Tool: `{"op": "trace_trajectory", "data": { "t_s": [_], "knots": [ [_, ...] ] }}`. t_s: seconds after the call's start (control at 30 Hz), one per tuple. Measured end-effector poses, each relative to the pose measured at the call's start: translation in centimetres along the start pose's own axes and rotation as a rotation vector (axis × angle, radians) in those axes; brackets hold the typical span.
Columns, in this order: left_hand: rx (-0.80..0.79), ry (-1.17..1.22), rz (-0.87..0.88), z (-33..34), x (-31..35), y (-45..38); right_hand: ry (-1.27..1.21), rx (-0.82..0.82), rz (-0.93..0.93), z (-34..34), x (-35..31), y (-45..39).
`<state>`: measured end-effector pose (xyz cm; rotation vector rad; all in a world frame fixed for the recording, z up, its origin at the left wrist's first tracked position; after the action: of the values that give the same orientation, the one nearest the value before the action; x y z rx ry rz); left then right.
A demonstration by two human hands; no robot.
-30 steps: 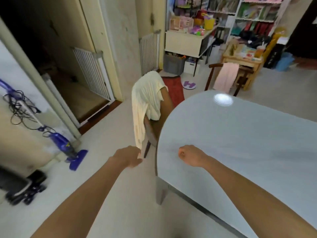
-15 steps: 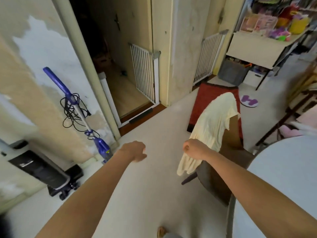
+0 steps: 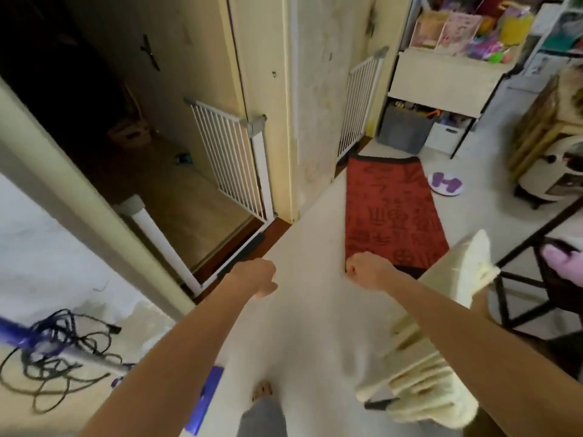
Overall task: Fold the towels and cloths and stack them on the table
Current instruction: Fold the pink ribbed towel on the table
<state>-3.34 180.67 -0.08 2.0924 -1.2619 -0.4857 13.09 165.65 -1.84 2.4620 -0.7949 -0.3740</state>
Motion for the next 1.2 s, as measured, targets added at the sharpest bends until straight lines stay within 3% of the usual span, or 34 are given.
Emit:
{"op": "trace_trajectory", "data": {
  "t_s": [0.2, 0.4, 0.67, 1.0, 1.2],
  "knots": [
    [-0.004, -0.171, 0.195, -14.5, -1.3, -11.4, -0.228, 0.045, 0.193, -8.0, 3.1, -7.7],
    [-0.027, -0.346, 0.441, -23.3, 7.2, -22.1, -0.375, 0.080, 0.428, -11.9, 12.2, -10.6],
    [-0.039, -0.558, 0.709, -31.4, 25.1, -33.8, -0.559, 0.119, 0.662, -13.3, 29.6, -13.6],
    [-0.055, -0.764, 1.011, -38.0, 49.6, -42.5, -0.851, 0.152, 1.038, -12.7, 50.0, -8.6],
    [-0.026, -0.843, 1.179, -41.2, 65.3, -46.4, -1.027, 0.091, 1.291, -12.1, 61.1, -6.3]
  ]
}}
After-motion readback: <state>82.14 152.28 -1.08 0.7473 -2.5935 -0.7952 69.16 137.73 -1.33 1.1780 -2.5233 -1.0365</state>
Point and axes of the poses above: each hand's wrist, its own y-axis away from the middle knuckle, its own z-axis out of the palm, x = y × z, the point moved 6 cm from there along -y, towards the middle knuckle, and after that the axes turned 9 degrees about -x, right-handed, at the moved point
